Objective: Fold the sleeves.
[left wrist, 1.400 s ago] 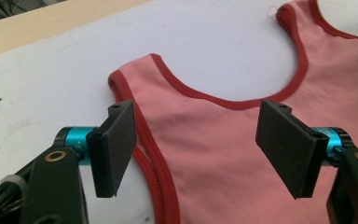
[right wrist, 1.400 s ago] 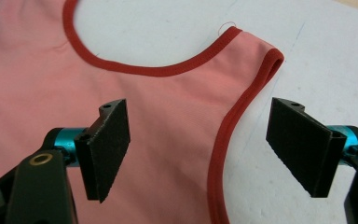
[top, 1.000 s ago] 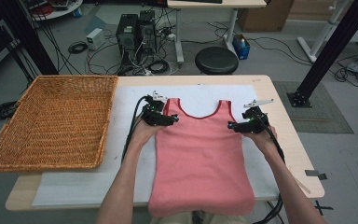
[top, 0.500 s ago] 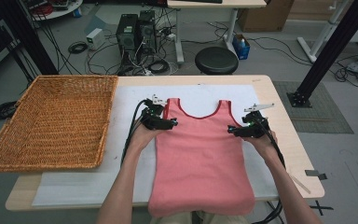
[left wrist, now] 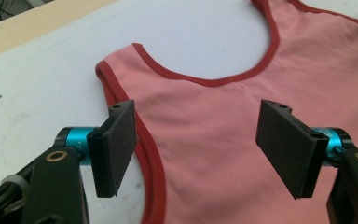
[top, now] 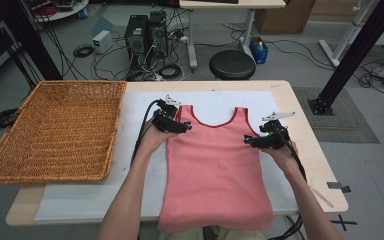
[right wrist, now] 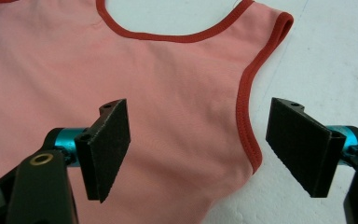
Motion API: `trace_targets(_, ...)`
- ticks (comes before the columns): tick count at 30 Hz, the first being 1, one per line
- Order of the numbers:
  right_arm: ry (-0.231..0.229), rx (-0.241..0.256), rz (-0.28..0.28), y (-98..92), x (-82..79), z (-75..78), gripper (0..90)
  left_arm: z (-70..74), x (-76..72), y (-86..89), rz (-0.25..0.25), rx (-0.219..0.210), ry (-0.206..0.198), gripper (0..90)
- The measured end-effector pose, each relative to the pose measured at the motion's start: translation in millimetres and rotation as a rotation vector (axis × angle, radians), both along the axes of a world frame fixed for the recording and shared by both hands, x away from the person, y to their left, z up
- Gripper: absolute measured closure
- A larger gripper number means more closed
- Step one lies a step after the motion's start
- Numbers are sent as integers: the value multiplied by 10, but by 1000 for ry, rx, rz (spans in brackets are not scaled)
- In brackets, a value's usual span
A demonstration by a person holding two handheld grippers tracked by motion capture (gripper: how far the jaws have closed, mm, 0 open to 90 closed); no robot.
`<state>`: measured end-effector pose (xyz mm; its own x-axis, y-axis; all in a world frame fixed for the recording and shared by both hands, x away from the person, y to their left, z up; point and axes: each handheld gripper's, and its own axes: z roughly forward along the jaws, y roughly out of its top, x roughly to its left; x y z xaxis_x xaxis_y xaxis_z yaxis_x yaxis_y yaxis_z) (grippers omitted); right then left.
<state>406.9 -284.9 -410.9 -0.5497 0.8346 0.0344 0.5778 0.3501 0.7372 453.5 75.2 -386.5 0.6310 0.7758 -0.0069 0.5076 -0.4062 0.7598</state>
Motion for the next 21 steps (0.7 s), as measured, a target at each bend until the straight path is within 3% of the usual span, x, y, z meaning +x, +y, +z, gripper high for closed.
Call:
trace_targets(3, 4, -12, -1, 7, -3, -3, 213, -7, 274, -52, -8, 12, 7, 309)
trace_targets(7, 17, -24, -3, 4, -3, -16, 213, -97, 584, -105, 2, 38, 47, 332)
trace_targets(10, 19, -20, -9, 1, -12, -20, 214, -176, 778, -124, 31, 8, 73, 332)
trace_targets(16, 24, -46, 7, 40, -10, -49, 213, -328, 1023, -137, 64, 28, 99, 332)
trace_targets(19, 26, -52, 11, 53, -11, -57, 213, -426, 1079, -123, 62, 29, 112, 367)
trace_targets(21, 29, -55, 19, 53, -15, -58, 213, -468, 1095, -124, 53, 36, 100, 404)
